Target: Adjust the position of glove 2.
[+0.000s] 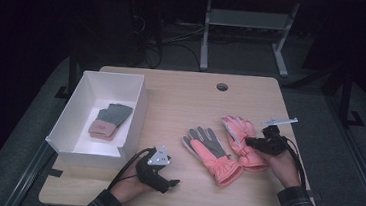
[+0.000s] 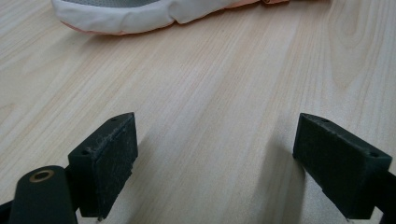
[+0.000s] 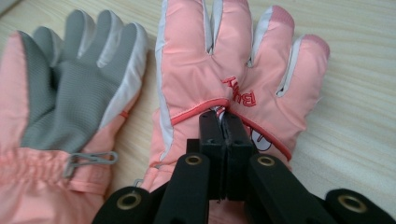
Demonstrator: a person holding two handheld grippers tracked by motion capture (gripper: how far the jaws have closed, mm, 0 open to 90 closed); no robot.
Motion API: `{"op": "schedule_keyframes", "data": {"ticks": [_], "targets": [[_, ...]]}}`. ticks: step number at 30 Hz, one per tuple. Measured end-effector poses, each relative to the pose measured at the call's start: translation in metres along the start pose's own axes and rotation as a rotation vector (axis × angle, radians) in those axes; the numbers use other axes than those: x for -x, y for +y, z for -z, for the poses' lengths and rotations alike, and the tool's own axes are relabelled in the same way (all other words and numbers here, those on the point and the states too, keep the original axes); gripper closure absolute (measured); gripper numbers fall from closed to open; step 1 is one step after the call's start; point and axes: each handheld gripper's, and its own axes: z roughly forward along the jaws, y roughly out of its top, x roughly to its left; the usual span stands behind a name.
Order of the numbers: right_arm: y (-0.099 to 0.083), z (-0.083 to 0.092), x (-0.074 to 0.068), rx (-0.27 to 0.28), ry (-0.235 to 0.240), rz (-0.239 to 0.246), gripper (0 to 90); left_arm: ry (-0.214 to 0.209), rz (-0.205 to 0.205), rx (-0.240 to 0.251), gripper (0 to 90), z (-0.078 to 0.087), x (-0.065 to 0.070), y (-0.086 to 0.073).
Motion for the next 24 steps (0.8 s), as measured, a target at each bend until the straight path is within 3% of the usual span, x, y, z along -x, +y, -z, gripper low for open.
{"op": "schedule_keyframes", "data": {"ticks": [10, 15, 24], "targets": [[0.017, 0.031, -0.011, 0.064, 0.046, 0.028, 89.1, 0.002, 0.003, 0.003, 13.1, -0.001, 0.000, 0.000], [0.025, 0.040, -0.027, 0.065, 0.077, 0.050, 89.1, 0.005, 0.000, 0.006, 13.1, -0.001, 0.000, 0.000], [0.037, 0.047, -0.064, 0.064, 0.143, 0.141, 89.0, 0.006, 0.002, 0.004, 13.1, -0.001, 0.000, 0.001]]}}
